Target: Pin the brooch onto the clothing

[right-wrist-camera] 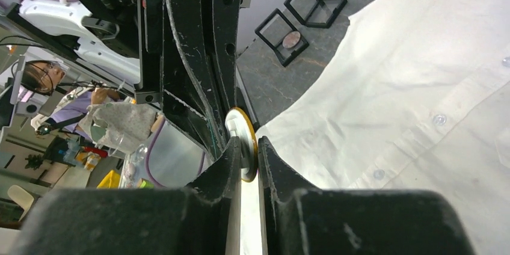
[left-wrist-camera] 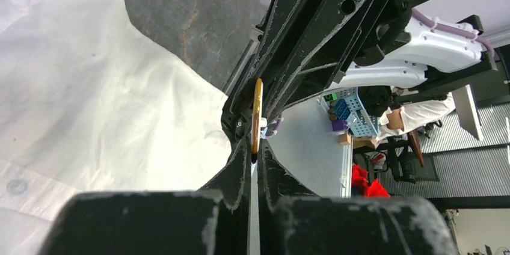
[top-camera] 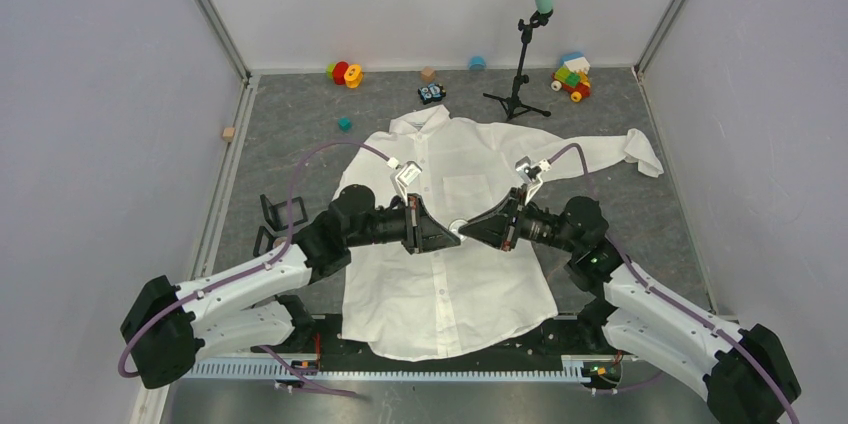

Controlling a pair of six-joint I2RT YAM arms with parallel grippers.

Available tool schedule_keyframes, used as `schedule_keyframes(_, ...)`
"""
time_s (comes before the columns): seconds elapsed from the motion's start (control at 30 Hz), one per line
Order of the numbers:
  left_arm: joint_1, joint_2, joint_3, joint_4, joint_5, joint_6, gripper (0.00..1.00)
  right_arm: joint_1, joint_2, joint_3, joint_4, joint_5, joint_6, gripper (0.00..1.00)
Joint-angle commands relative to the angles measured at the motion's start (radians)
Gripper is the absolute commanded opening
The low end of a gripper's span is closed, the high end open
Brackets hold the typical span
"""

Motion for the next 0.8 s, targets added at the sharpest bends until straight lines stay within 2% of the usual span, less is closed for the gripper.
schedule_keyframes(0.0,-0.030,-0.018,0.034,0.109,0.097,0.005,0.02,0.013,0.042,0.033,-0.112,0.050,-0.090,0.15)
schedule_keyframes(0.13,-0.029,-0.015,0.038,0.055,0.070,0.010,0.02,0.015,0.034,0.050,-0.093,-0.023,-0.093,0.19)
schedule_keyframes(0.3,-0.026,-0.008,0.033,-0.039,0.025,0.009,0.02,0.014,-0.022,0.081,-0.101,-0.063,-0.093,0.32)
schedule_keyframes(0.5,-0.004,-0.023,-0.009,-0.101,-0.002,-0.004,0.02,0.015,-0.150,0.128,-0.220,0.037,-0.113,0.53)
schedule_keyframes(0.63,0.025,-0.024,0.002,-0.190,0.018,0.007,0.02,0.015,-0.226,0.173,-0.307,0.138,-0.122,0.72)
schedule_keyframes(0.77,0.062,-0.008,0.101,-0.372,0.040,0.092,0.02,0.015,-0.251,0.285,-0.491,0.296,-0.195,0.78)
